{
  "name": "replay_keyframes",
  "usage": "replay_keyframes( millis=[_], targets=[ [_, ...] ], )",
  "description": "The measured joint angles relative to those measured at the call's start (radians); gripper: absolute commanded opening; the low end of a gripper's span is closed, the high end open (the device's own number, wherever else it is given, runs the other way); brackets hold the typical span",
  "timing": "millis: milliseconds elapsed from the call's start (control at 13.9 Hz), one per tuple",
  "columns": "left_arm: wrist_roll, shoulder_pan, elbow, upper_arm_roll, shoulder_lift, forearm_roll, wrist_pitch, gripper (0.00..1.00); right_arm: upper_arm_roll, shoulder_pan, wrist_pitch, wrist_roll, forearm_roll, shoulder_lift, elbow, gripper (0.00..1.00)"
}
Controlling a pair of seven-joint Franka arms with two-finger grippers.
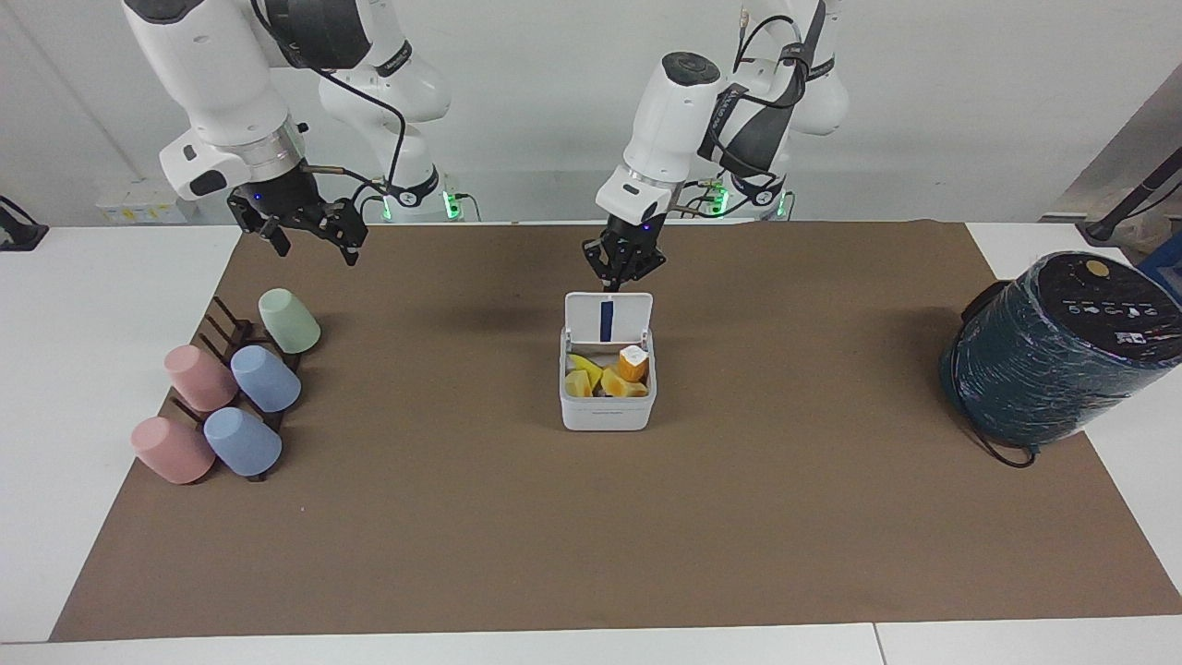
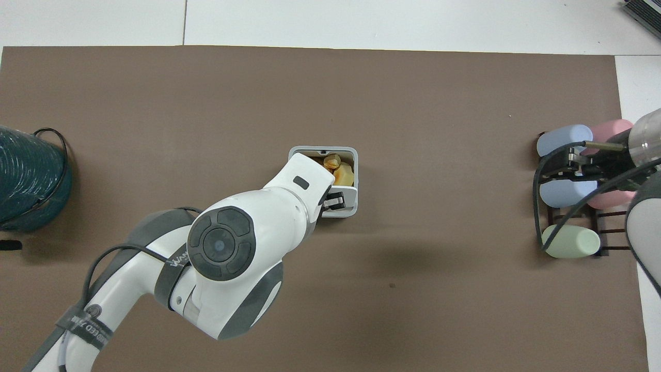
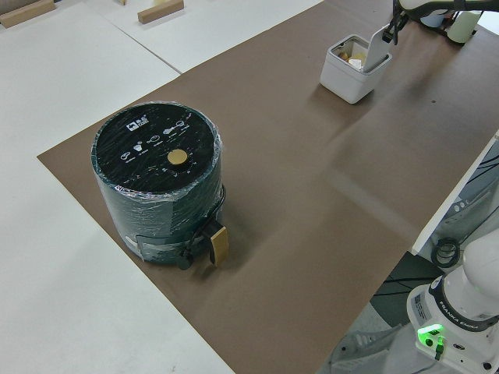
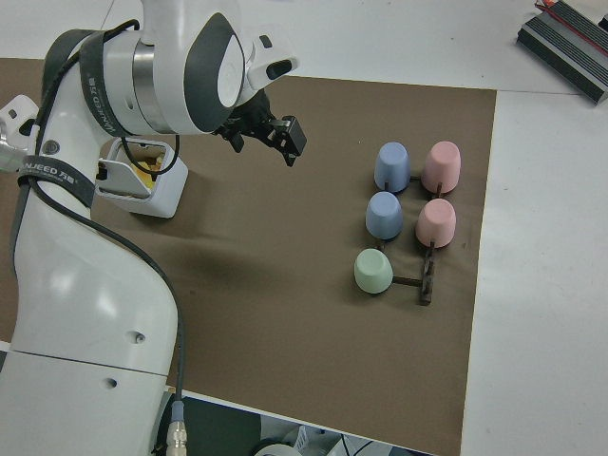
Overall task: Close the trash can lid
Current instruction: 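Push the lid down over the can with the left gripper, then withdraw the left gripper from the closed lid toward the robot's far side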
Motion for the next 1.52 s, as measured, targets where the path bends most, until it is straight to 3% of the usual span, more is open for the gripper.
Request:
replay_keyframes(
  millis=[433,794,1515],
  targets=[
    [0.001,0.051,0.008,0.003,0.062,0.0,0.101,0.0,0.0,0.0,0.0,0.0,0.0,0.0,0.0,1.0],
    [0.001,0.052,0.022,0.003,0.159,0.0,0.195,0.0,0.0,0.0,0.0,0.0,0.0,0.0,0.0,1.0],
    [0.036,0.052,0.035,0.003,0.193,0.0,0.232,0.0,0.0,0.0,0.0,0.0,0.0,0.0,0.0,1.0]
  ],
)
